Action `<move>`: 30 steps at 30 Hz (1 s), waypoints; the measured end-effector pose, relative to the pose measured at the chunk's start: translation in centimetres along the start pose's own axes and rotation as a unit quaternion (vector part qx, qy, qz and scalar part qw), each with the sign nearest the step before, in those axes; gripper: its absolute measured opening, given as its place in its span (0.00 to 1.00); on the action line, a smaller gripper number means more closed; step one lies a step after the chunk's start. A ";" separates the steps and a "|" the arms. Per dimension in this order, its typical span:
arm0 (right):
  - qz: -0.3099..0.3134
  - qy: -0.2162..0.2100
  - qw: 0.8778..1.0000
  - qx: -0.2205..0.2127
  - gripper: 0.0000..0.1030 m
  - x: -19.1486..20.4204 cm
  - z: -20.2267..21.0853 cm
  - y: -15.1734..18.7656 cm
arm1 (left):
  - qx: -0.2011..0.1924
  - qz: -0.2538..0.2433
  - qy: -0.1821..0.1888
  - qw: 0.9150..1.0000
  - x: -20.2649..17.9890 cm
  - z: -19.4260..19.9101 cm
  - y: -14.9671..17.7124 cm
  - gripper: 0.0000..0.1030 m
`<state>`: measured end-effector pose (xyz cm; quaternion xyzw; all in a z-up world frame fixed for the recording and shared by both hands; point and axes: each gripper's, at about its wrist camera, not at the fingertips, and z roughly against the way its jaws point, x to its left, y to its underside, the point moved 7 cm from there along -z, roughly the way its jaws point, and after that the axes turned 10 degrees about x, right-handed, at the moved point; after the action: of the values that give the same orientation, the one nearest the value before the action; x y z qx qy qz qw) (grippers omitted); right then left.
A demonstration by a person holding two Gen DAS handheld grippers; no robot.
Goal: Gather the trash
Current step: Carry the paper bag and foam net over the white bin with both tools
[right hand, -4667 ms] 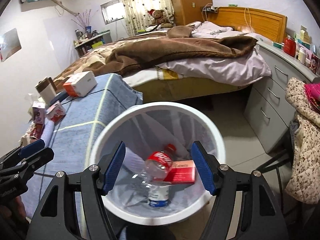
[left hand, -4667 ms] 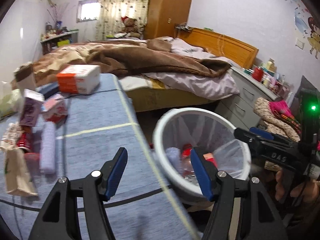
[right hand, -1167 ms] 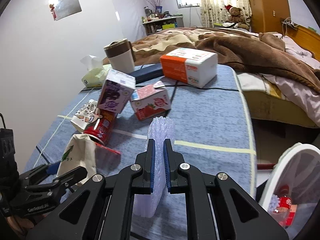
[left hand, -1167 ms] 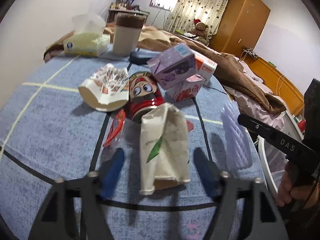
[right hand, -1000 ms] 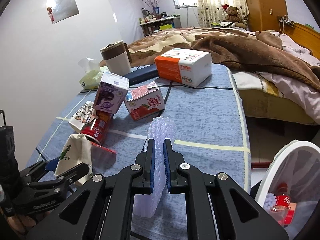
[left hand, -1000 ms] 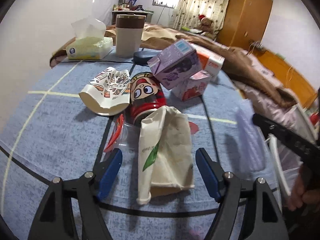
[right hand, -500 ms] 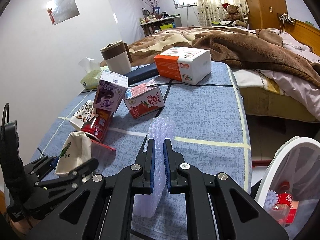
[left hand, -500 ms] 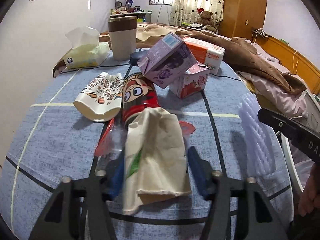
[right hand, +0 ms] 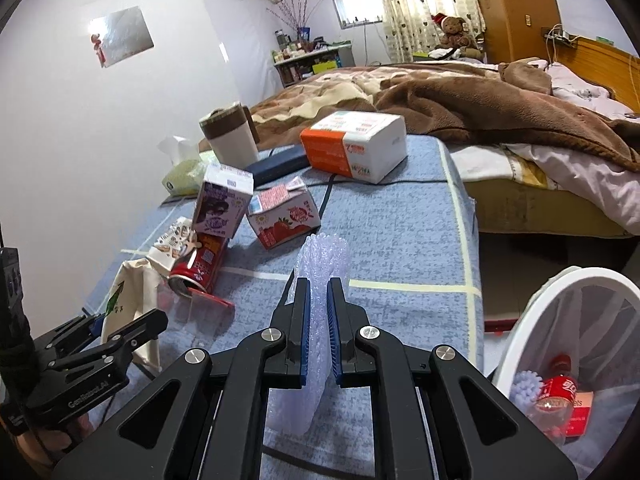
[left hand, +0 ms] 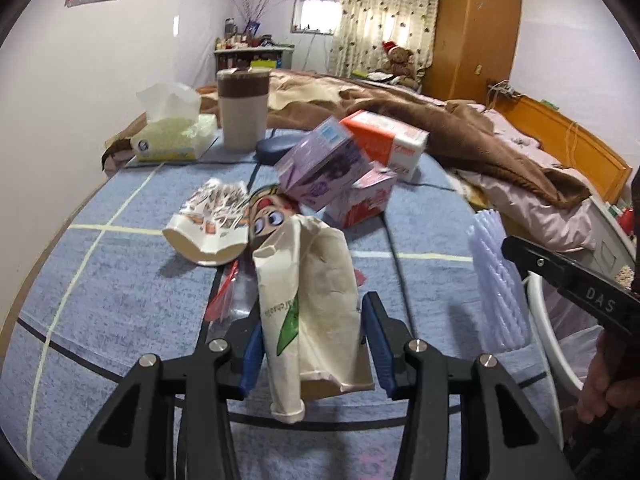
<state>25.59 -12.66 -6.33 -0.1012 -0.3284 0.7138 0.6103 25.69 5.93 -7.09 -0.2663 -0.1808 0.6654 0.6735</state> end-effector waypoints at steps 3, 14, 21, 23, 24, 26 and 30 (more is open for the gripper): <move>-0.002 0.005 1.000 -0.013 0.08 -0.2 1.5 0.1 | -0.009 -0.006 0.011 1.000 -0.8 1.2 -0.2 0.46; -0.024 0.044 0.997 -0.053 0.08 -3.5 7.1 1.5 | -0.031 -0.056 0.068 0.996 -6.6 4.7 -0.6 0.46; -0.049 0.087 0.992 -0.076 0.08 -7.2 10.6 2.6 | -0.041 -0.098 0.100 0.989 -11.8 5.7 -0.9 0.46; -0.062 0.101 0.990 -0.080 0.08 -8.8 11.5 3.0 | -0.038 -0.110 0.115 0.986 -13.7 5.7 -0.8 0.46; -0.065 0.104 0.989 -0.081 0.08 -9.2 11.8 3.1 | -0.035 -0.116 0.123 0.985 -14.5 5.6 -0.8 0.46; -0.077 0.115 0.987 -0.084 0.08 -10.5 12.4 3.5 | -0.028 -0.130 0.138 0.982 -16.4 5.3 -0.7 0.46; -0.095 0.137 0.983 -0.079 0.08 -13.0 13.0 4.6 | -0.009 -0.153 0.163 0.975 -19.8 4.2 0.1 0.47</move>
<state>17.88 -29.54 -2.45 -0.2143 -0.3046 0.6038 0.7048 22.17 -13.27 -1.62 -0.3465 -0.1136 0.5006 0.7851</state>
